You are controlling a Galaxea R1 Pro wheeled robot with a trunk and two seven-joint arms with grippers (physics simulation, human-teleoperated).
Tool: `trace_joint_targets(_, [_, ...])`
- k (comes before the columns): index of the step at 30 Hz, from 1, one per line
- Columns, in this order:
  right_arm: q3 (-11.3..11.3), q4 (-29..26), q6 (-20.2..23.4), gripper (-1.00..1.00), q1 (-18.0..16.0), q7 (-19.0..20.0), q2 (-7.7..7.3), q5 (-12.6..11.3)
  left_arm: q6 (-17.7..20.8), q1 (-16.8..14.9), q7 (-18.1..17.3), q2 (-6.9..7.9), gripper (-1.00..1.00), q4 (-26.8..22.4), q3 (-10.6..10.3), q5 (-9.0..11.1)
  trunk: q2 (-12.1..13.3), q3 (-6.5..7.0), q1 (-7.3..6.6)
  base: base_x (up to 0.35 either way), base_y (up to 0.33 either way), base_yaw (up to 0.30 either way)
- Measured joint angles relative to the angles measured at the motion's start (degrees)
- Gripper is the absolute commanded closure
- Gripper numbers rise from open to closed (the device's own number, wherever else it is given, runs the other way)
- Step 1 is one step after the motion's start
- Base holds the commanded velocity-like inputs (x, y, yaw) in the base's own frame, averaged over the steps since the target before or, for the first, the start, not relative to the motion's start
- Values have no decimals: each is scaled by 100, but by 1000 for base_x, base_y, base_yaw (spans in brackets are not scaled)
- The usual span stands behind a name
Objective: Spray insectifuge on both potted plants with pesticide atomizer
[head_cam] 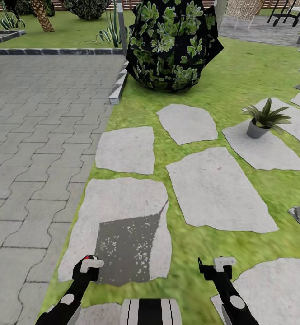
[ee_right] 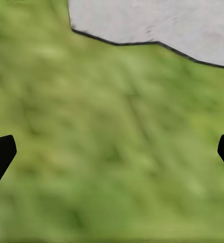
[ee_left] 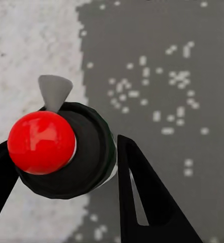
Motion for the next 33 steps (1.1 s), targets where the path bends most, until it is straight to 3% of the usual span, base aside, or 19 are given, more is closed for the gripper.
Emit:
trace_joint_targets(4, [0, 4, 0, -100, 0, 0, 1, -2, 0, -1, 2, 0, 100, 0, -5, -3, 0, 0, 0, 0, 0, 0])
trace_joint_targets(33, [1, -45, -9, -100, 4, 2, -2, 3, 9, -4, 3, -25, 100, -6, -17, -3, 39, 642, -75, 0, 0, 0])
